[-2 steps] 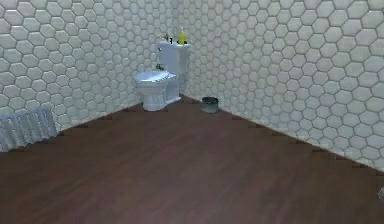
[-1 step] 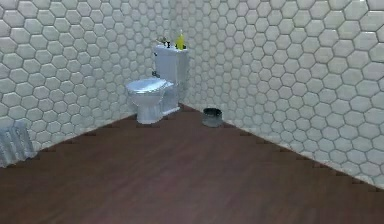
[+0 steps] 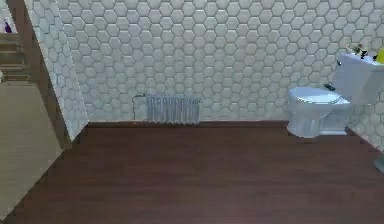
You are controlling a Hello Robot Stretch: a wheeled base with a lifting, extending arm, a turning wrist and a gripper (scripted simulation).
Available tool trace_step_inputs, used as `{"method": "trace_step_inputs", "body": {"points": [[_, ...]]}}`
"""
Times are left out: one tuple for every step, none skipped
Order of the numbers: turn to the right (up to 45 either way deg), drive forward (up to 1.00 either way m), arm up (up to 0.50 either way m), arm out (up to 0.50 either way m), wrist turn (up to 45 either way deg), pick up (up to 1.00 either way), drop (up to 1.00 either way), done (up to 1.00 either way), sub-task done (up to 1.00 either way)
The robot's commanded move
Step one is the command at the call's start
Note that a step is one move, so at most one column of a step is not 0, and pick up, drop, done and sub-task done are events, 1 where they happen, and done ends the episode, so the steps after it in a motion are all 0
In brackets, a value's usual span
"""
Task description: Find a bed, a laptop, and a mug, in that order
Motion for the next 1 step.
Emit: {"method": "trace_step_inputs", "body": {"points": [[0.0,0.65,0.0,0.0,0.0,0.0,0.0,0.0,0.0]]}}
